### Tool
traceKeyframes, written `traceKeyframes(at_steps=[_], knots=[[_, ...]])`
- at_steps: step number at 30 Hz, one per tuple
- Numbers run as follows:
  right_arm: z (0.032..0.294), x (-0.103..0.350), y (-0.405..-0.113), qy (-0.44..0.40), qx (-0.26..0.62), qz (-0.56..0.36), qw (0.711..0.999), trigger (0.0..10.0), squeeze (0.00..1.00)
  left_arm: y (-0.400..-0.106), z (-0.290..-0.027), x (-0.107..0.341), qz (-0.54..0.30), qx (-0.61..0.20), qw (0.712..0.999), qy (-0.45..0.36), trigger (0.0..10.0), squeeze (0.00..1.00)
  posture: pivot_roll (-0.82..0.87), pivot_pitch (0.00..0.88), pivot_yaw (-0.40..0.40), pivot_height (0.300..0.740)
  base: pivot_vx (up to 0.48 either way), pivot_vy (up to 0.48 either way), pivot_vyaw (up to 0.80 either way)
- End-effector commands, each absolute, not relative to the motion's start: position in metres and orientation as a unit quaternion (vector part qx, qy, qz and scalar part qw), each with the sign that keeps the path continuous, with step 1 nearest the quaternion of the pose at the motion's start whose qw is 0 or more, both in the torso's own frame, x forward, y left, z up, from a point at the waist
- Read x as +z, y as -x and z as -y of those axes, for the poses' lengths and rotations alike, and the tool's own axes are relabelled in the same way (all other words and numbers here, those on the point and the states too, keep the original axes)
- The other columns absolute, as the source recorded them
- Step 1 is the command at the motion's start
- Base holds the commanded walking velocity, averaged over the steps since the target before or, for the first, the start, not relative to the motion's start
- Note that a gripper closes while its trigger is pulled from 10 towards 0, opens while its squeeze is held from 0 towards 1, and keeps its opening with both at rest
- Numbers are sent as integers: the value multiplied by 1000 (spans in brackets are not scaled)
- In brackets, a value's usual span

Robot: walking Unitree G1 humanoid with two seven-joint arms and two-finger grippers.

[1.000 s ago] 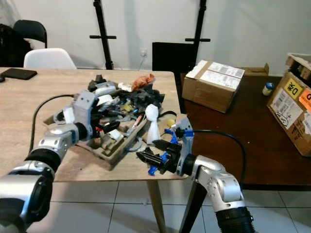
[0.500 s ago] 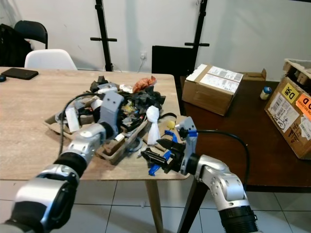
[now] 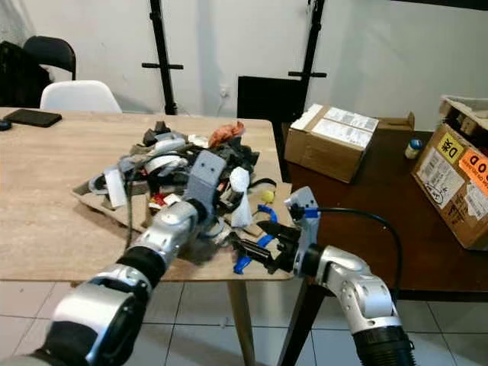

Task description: Picking trash to rubbish bin

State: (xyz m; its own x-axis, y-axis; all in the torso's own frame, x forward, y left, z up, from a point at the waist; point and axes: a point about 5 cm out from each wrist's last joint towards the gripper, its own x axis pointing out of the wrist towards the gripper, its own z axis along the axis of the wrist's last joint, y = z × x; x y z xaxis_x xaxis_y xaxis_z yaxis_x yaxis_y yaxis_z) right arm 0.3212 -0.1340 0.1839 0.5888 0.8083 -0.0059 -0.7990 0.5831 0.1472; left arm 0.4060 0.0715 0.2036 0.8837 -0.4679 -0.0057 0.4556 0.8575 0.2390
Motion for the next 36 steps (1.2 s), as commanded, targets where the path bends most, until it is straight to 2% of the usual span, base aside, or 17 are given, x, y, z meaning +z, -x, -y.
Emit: traceKeyframes(at_steps=[1,6,9,14,22,25,26,28,29,36], knots=[[145,180,-321,-63,433,-40,898,10000,0,-400,-58,194,21,-272,954,-123,10000,0,-14,65,-49,740,0,0,0],[146,180,-322,-62,431,-40,899,10000,0,-397,-49,190,16,-292,946,-137,10000,0,-14,65,-49,740,0,0,0],[146,180,-321,-61,431,-40,899,10000,0,-396,-47,179,-15,-285,945,-160,10000,0,-12,69,-48,740,0,0,0],[146,179,-321,-62,431,-41,899,10000,0,-395,-55,159,-91,-252,944,-194,10000,0,-11,76,-47,740,0,0,0],[146,178,-320,-62,431,-42,899,10000,0,-396,-71,146,-139,-183,954,-193,10000,0,-13,80,-46,740,0,0,0],[146,178,-320,-62,431,-42,899,10000,0,-395,-72,143,-147,-187,955,-176,10000,0,-12,81,-47,740,0,0,0],[146,178,-321,-62,431,-42,899,10000,0,-395,-71,143,-149,-191,956,-162,9020,0,-11,83,-47,740,0,0,0],[146,178,-321,-62,431,-42,899,10000,0,-394,-70,143,-149,-194,957,-153,9020,0,-11,83,-47,740,0,0,0],[146,178,-321,-62,431,-42,899,10000,0,-394,-68,144,-149,-200,960,-127,0,0,-11,83,-47,740,0,0,0],[146,178,-321,-63,431,-42,899,10000,0,-399,-72,156,-114,-182,975,-56,0,0,-10,87,-48,740,0,0,0]])
